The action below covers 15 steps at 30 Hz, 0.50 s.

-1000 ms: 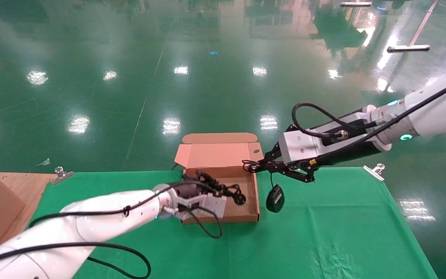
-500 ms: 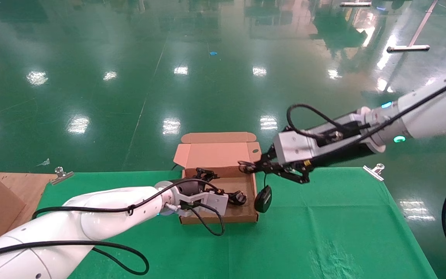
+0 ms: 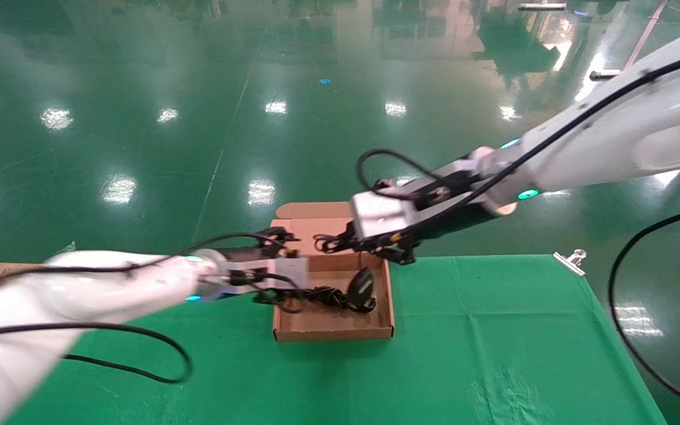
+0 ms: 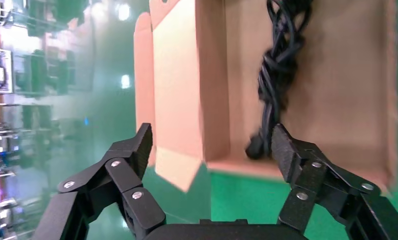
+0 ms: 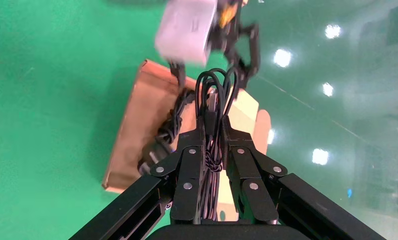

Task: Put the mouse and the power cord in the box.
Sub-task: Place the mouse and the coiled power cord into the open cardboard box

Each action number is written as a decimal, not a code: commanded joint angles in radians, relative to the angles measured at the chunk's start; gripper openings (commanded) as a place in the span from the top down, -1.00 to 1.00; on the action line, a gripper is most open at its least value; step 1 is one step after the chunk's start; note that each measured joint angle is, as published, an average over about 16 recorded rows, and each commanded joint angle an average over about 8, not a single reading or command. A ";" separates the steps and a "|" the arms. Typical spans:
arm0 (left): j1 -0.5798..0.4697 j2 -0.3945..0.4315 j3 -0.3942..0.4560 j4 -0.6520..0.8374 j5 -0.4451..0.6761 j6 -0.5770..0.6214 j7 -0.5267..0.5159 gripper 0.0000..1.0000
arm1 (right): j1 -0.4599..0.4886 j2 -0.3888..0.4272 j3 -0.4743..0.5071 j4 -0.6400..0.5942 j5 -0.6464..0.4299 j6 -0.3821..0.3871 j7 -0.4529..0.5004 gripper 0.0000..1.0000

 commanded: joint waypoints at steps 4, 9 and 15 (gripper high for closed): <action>0.006 -0.131 -0.077 -0.039 -0.116 0.125 0.112 -1.00 | -0.036 -0.037 -0.034 0.014 0.006 0.060 0.015 1.00; 0.024 -0.222 -0.136 -0.019 -0.197 0.202 0.223 -1.00 | -0.096 -0.044 -0.113 0.077 0.049 0.143 0.058 1.00; 0.033 -0.242 -0.166 0.063 -0.226 0.207 0.309 -1.00 | -0.153 -0.044 -0.229 0.127 0.085 0.302 0.102 0.54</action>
